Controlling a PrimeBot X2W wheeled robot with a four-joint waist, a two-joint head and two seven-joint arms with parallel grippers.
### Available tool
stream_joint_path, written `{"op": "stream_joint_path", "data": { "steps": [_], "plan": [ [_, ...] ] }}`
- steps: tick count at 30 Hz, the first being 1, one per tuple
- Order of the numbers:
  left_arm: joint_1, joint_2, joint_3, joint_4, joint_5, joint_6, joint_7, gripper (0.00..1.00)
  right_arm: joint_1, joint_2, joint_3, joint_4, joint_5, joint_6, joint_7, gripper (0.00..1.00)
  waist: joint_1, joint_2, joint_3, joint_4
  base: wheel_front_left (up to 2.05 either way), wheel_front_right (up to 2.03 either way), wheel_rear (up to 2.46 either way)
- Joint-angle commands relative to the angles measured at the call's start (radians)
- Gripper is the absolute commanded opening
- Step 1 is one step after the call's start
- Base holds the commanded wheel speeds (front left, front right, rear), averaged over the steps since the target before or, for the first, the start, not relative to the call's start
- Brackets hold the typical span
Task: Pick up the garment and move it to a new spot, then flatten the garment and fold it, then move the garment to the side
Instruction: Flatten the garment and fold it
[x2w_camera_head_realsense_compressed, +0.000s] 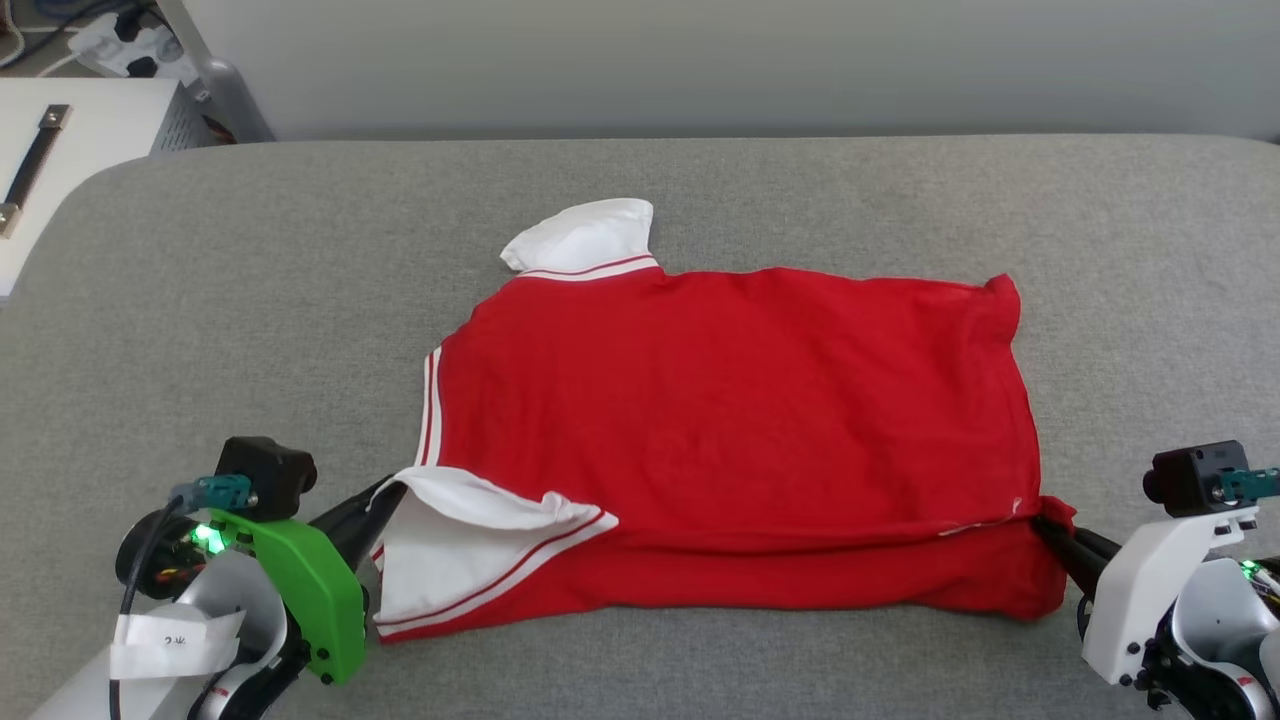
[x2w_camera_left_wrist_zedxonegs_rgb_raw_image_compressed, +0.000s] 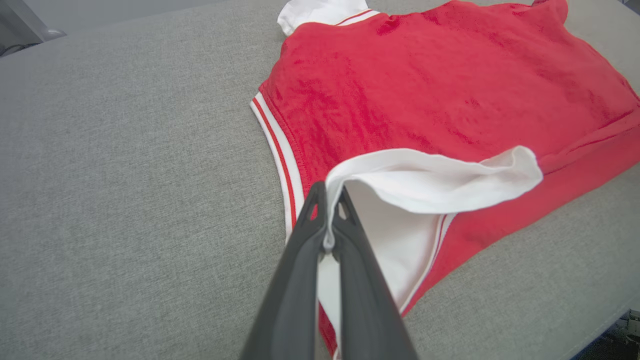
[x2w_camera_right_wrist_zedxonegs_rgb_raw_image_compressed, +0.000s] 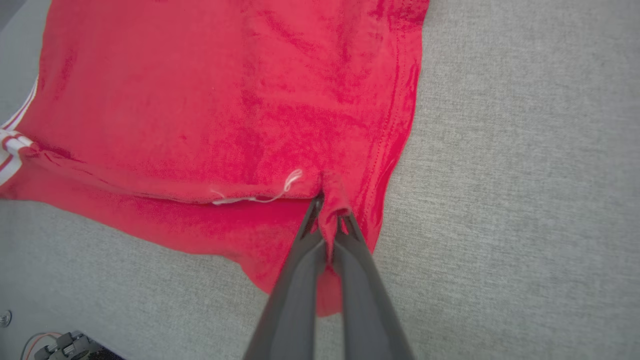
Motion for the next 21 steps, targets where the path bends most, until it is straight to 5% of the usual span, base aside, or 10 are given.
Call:
{"op": "stream_joint_path", "data": {
  "steps": [1,17,18,19,20,21],
  "plan": [
    [-0.03,-0.013,-0.002,0.024,0.01,-0.008,0.001,0.0,-0.028,0.007,0.009,0.019,-0.006,-0.001,0.001,0.0,0.0,0.0,0.03,-0.016,0.0,0.0,0.0],
    [-0.179,-0.106,-0.088,0.3,0.032,-0.061,-0.048,0.01,-0.159,0.022,0.074,0.199,0.006,-0.001,-0.038,0.0,0.0,0.0,0.09,-0.019,0.0,0.0,0.0],
    [-0.184,-0.111,-0.093,0.313,0.033,-0.062,-0.055,0.35,-0.163,0.022,0.078,0.207,0.006,-0.001,-0.041,0.0,0.0,0.0,0.089,-0.019,0.0,0.0,0.0],
    [-0.189,-0.116,-0.099,0.329,0.034,-0.063,-0.064,1.0,-0.167,0.022,0.08,0.216,0.004,-0.001,-0.047,0.35,0.0,0.0,0.087,-0.019,0.0,0.0,0.0],
    [-0.193,-0.12,-0.104,0.341,0.034,-0.063,-0.07,1.0,-0.17,0.022,0.082,0.222,0.0,-0.001,-0.053,0.88,0.0,0.0,0.085,-0.019,0.0,0.0,0.0],
    [-0.197,-0.126,-0.109,0.356,0.033,-0.064,-0.079,1.0,-0.172,0.023,0.084,0.229,-0.001,-0.001,-0.062,1.0,0.0,0.0,0.081,-0.02,0.0,0.0,0.0]
  ]
}}
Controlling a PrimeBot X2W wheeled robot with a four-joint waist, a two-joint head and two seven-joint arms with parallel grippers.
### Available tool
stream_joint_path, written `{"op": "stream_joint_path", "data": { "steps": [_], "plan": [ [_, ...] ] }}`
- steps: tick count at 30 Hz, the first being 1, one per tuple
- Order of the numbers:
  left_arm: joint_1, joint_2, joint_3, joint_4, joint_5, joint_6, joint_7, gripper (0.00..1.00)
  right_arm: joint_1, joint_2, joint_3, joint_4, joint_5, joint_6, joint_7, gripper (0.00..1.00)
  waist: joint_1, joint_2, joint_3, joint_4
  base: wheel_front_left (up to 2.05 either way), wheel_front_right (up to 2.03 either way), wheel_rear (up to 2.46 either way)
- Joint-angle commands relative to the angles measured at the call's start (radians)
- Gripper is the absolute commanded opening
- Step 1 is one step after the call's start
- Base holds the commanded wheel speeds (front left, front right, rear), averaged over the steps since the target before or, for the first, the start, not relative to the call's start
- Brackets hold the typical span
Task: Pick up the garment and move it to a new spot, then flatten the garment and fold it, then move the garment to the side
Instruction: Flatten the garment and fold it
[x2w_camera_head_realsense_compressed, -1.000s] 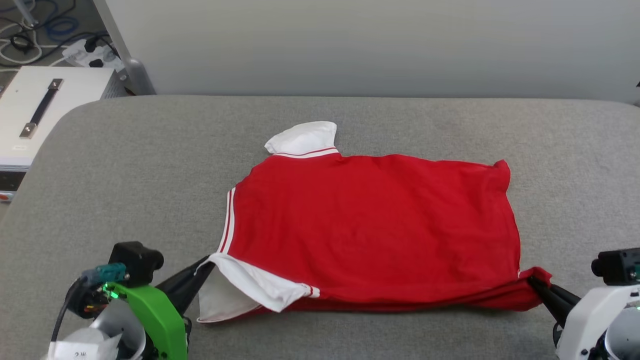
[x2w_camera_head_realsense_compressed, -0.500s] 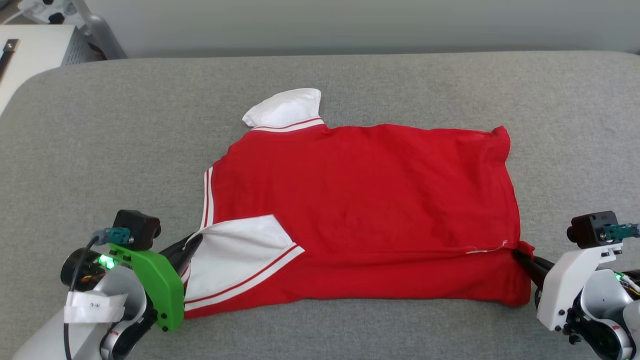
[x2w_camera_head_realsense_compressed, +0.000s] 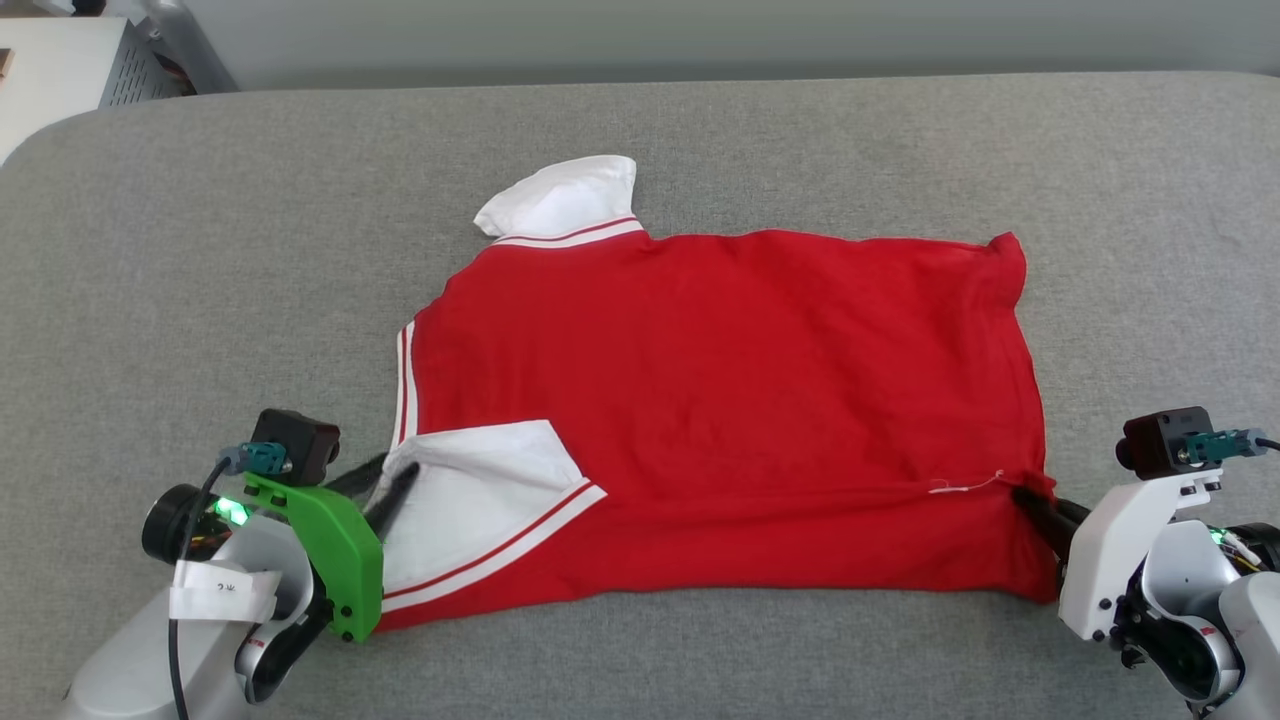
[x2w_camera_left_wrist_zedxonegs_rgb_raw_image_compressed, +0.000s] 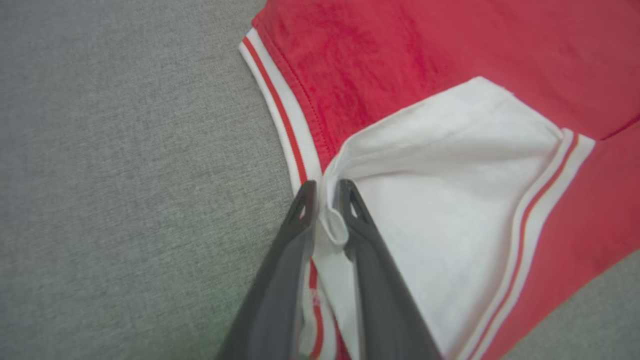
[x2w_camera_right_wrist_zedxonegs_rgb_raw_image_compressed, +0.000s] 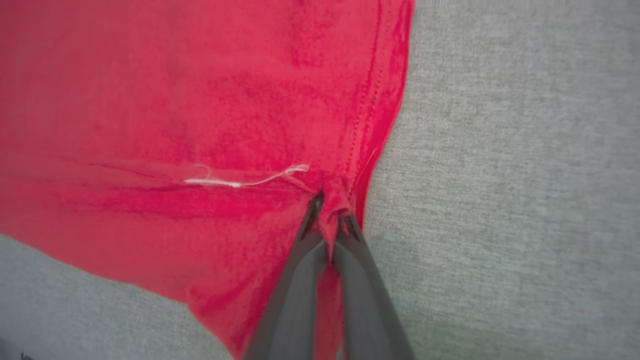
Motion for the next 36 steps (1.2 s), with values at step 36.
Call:
{"op": "stream_joint_path", "data": {
  "steps": [36],
  "plan": [
    [0.326,0.063,0.054,-0.396,-0.231,0.489,0.182,1.0,0.286,0.194,-0.255,-0.407,-0.232,-0.001,0.282,1.0,0.0,0.0,-0.13,-0.008,0.0,0.0,0.0]
  ]
}}
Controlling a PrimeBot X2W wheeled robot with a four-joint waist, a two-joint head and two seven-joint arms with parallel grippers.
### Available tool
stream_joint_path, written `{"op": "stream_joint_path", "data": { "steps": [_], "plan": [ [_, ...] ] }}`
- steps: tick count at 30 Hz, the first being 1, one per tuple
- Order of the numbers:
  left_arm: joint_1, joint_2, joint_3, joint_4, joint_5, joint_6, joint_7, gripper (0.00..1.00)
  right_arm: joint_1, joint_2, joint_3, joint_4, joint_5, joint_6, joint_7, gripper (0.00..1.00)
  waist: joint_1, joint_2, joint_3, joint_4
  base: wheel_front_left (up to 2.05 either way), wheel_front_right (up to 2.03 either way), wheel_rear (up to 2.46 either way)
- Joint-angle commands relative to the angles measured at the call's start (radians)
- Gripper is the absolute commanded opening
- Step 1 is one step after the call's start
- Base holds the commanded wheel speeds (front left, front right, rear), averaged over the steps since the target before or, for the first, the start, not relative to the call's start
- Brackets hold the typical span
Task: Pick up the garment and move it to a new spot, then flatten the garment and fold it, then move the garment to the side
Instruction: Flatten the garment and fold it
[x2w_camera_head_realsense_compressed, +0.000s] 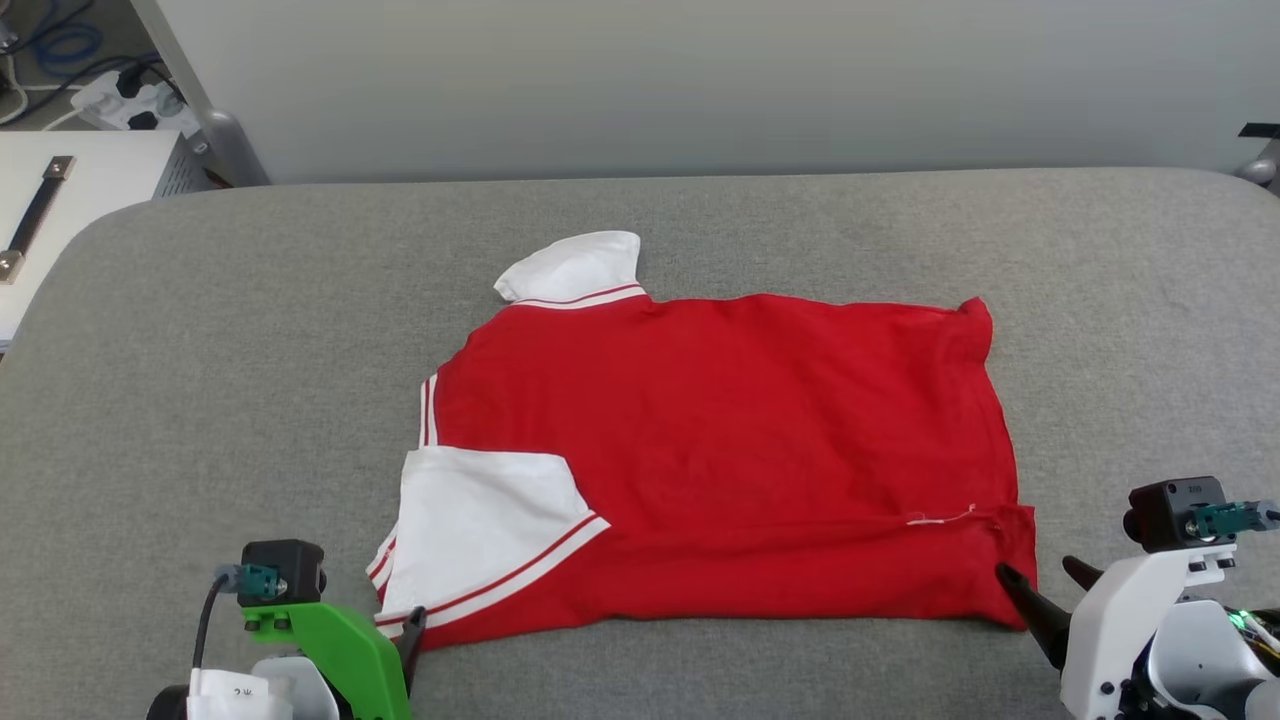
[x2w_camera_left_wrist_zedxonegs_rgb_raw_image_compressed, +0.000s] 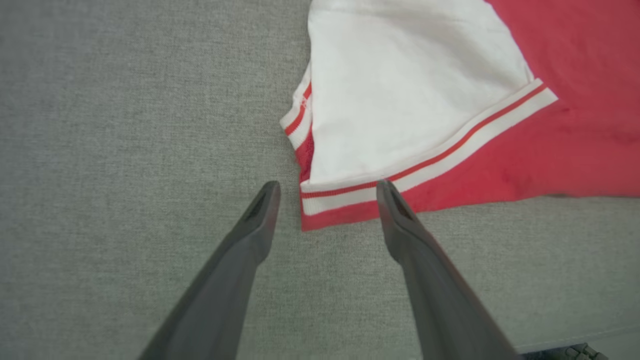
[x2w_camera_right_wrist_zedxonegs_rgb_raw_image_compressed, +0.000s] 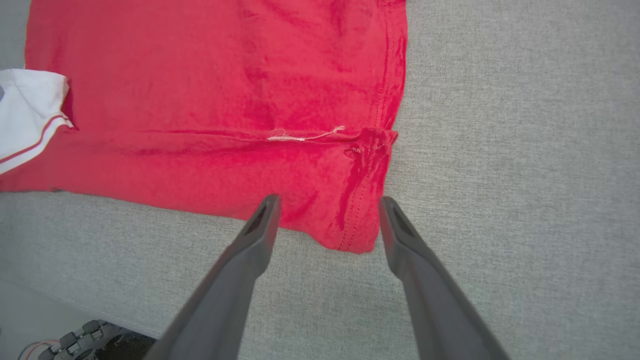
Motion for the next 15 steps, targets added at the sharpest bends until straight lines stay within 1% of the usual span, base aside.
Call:
{"op": "stream_joint_path", "data": {
  "steps": [1,5,7,9,12,15],
  "plan": [
    [0.011,0.005,0.006,-0.008,-0.012,0.011,0.001,1.0,0.008,0.011,-0.006,-0.013,-0.009,-0.001,0.008,1.0,0.0,0.0,0.024,-0.01,0.0,0.0,0.0],
    [0.01,0.003,0.024,0.004,-0.031,0.016,0.002,1.0,0.003,0.031,-0.011,-0.034,-0.012,-0.001,0.019,1.0,0.0,0.0,0.055,-0.022,0.0,0.0,0.0],
    [0.005,0.004,0.024,0.019,-0.032,0.01,0.002,1.0,-0.003,0.039,-0.01,-0.04,-0.01,-0.001,0.022,1.0,0.0,0.0,0.067,-0.029,0.0,0.0,0.0],
    [0.001,0.0,0.023,0.035,-0.035,0.006,0.006,1.0,-0.005,0.041,-0.011,-0.043,-0.012,-0.001,0.024,1.0,0.0,0.0,0.078,-0.033,0.0,0.0,0.0],
    [-0.008,0.001,0.018,0.064,-0.028,0.012,0.015,1.0,-0.009,0.042,-0.015,-0.045,-0.016,-0.001,0.024,1.0,0.0,0.0,0.09,-0.038,0.0,0.0,0.0],
    [-0.012,-0.01,0.017,0.081,-0.041,0.003,0.024,1.0,-0.012,0.043,-0.019,-0.048,-0.019,-0.001,0.024,1.0,0.0,0.0,0.1,-0.04,0.0,0.0,0.0]
  ]
}}
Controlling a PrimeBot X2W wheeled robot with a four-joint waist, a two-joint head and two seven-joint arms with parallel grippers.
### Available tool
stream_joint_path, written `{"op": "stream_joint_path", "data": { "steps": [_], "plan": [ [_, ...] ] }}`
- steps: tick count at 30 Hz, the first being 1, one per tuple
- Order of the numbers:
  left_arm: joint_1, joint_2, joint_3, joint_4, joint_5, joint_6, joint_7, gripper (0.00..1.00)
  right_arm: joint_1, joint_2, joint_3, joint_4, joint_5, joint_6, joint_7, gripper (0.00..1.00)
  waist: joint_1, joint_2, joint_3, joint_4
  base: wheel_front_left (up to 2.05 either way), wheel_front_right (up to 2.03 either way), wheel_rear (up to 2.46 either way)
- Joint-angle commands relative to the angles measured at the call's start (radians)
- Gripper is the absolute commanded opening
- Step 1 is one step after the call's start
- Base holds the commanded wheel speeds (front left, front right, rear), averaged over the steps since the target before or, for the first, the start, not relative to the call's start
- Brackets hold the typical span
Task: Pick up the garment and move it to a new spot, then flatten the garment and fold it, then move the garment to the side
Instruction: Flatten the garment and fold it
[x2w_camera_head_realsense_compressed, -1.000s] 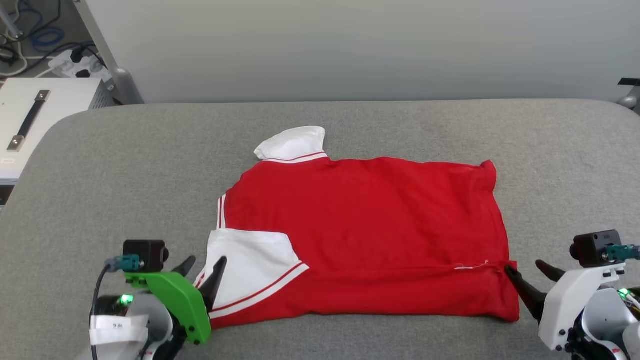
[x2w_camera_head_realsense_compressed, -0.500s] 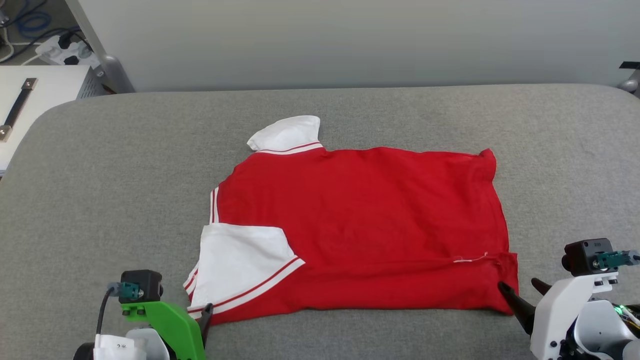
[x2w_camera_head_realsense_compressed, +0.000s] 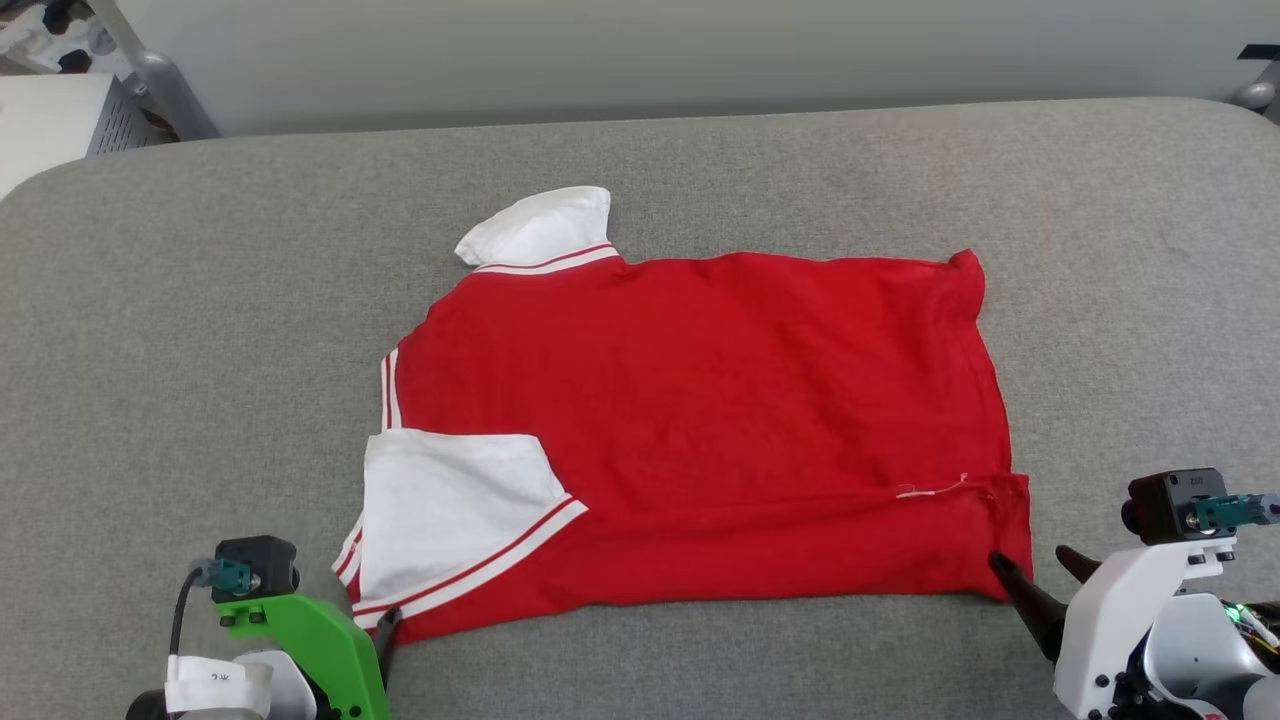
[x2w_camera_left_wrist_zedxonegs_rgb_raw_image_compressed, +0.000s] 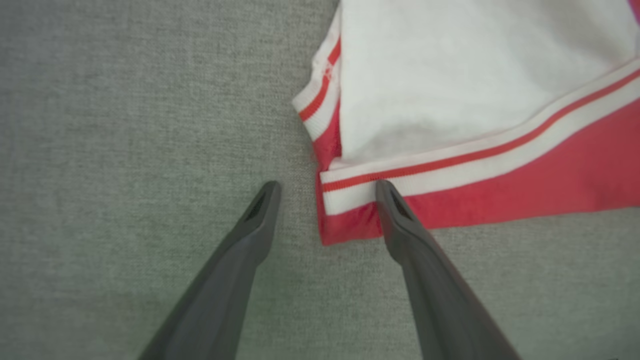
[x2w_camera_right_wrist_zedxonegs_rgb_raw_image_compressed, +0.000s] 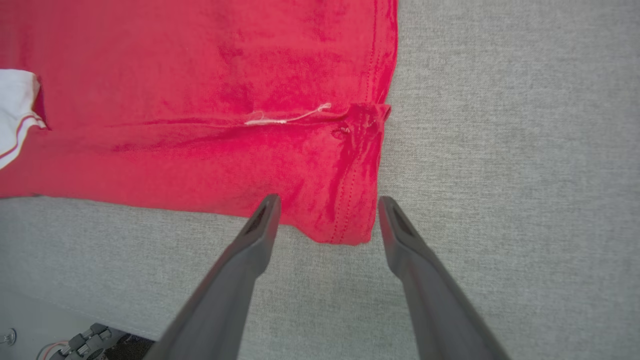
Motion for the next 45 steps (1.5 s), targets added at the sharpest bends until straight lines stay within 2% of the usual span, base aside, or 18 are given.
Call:
{"op": "stream_joint_path", "data": {
  "steps": [1,3,4,5,6,13,25,32,33,34,35,45],
  "plan": [
    [-0.008,-0.009,-0.01,0.021,-0.005,-0.005,0.011,1.0,-0.012,0.004,-0.006,-0.007,-0.009,-0.001,0.003,1.0,0.0,-0.0001,0.009,-0.003,0.0,0.0,0.0],
    [-0.014,-0.018,-0.016,0.036,-0.006,-0.015,0.014,1.0,-0.013,-0.001,-0.01,-0.005,-0.018,-0.001,0.004,1.0,0.0,-0.0001,0.013,-0.002,0.0,0.0,0.0],
    [-0.017,-0.024,-0.02,0.043,-0.007,-0.021,0.017,0.87,-0.013,-0.004,-0.011,-0.003,-0.022,-0.001,0.005,1.0,0.0,-0.0001,0.014,0.0,0.0,0.0,0.0],
    [-0.022,-0.034,-0.022,0.049,-0.013,-0.033,0.018,0.39,-0.013,-0.008,-0.014,0.0,-0.026,-0.001,0.007,1.0,0.0,-0.0001,0.014,0.003,0.0,0.0,0.0],
    [-0.025,-0.042,-0.022,0.053,-0.017,-0.041,0.014,0.0,-0.013,-0.011,-0.017,0.003,-0.029,-0.001,0.008,1.0,0.0,-0.0001,0.013,0.006,0.0,0.0,0.0],
    [-0.042,-0.061,-0.022,0.054,-0.017,-0.076,-0.01,0.0,-0.025,-0.024,-0.039,0.046,-0.052,-0.001,0.01,1.0,0.0,-0.0001,-0.01,0.038,0.0,0.0,0.0],
    [-0.058,-0.005,-0.02,-0.107,0.023,-0.058,-0.012,0.0,-0.073,-0.024,-0.023,0.21,-0.085,-0.001,0.004,1.0,0.0,-0.0001,0.002,0.086,0.0,0.0,0.0],
    [-0.063,0.004,-0.022,-0.151,0.03,-0.053,-0.006,0.0,-0.101,-0.007,-0.02,0.296,-0.087,-0.001,0.01,1.0,0.0,-0.0001,0.021,0.096,0.0,0.0,0.0],
    [-0.063,0.005,-0.022,-0.152,0.03,-0.052,-0.006,0.0,-0.105,-0.004,-0.017,0.308,-0.081,-0.001,0.011,0.76,0.0,-0.0001,0.024,0.096,0.0,0.0,0.0],
    [-0.062,0.004,-0.022,-0.152,0.029,-0.052,-0.006,0.0,-0.107,-0.004,-0.013,0.315,-0.078,-0.001,0.011,0.43,0.0,-0.0001,0.025,0.096,0.0,0.0,0.0],
    [-0.061,0.005,-0.022,-0.15,0.029,-0.052,-0.007,0.0,-0.111,-0.005,-0.01,0.322,-0.076,-0.001,0.005,0.0,0.0,-0.0001,0.026,0.095,0.0,0.0,0.0],
    [-0.053,-0.002,-0.028,-0.118,0.025,-0.073,-0.023,0.0,-0.117,-0.046,-0.062,0.309,-0.075,-0.001,-0.044,0.0,0.0,-0.0001,-0.025,0.079,0.0,0.0,0.0]
  ]
}}
